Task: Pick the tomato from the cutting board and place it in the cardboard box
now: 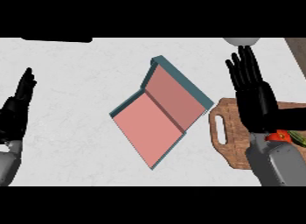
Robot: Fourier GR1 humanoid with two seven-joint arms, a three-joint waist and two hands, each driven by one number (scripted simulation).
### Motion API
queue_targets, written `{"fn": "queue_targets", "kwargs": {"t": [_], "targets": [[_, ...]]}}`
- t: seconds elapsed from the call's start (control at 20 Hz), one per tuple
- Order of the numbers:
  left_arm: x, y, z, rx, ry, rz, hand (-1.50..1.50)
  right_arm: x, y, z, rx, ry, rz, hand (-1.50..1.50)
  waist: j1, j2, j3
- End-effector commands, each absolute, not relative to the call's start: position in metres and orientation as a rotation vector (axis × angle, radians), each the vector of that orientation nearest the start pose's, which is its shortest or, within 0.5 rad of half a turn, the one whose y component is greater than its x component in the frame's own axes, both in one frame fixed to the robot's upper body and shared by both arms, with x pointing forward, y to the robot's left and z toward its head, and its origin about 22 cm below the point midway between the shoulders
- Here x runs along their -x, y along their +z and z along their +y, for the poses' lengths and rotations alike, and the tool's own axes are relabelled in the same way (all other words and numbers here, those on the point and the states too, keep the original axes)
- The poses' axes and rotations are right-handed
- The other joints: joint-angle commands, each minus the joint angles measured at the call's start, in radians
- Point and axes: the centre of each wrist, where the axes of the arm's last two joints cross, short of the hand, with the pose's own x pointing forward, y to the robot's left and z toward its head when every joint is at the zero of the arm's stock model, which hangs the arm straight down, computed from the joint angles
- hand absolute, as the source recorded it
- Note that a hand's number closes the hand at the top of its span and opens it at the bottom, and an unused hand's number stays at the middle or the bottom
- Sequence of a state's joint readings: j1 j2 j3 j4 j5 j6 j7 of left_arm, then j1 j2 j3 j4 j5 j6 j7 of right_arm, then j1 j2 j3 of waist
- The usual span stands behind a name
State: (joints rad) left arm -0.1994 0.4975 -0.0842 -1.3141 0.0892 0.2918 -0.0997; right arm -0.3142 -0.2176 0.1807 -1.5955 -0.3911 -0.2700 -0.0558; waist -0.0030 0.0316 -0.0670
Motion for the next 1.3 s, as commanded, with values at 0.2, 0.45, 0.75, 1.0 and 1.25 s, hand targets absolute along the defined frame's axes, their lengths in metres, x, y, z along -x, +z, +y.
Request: {"fn": "queue_targets", "kwargs": {"t": [0.2,0.45,0.75,1.0,1.25], "targets": [[-0.266,0.003,0.311,-0.463,-0.191,-1.51,0.0,-0.312,0.124,-0.305,-0.081,0.032,-2.036,-1.5,0.006,-0.031,0.069],[-0.262,0.004,0.3,-0.381,-0.205,-1.464,0.0,-0.289,0.055,-0.377,0.529,-0.102,-1.762,-1.5,0.007,-0.024,0.071],[-0.238,-0.01,0.292,-0.395,-0.193,-1.45,0.0,-0.268,0.037,-0.411,0.467,0.042,-1.842,-1.5,0.005,-0.031,0.067],[-0.243,0.0,0.286,-0.37,-0.206,-1.451,0.0,-0.257,0.084,-0.455,0.671,0.491,-1.615,-1.5,0.011,-0.03,0.066],[-0.237,-0.004,0.276,-0.363,-0.215,-1.454,0.0,-0.262,0.135,-0.461,0.679,0.81,-1.365,-1.5,0.022,-0.031,0.064]]}}
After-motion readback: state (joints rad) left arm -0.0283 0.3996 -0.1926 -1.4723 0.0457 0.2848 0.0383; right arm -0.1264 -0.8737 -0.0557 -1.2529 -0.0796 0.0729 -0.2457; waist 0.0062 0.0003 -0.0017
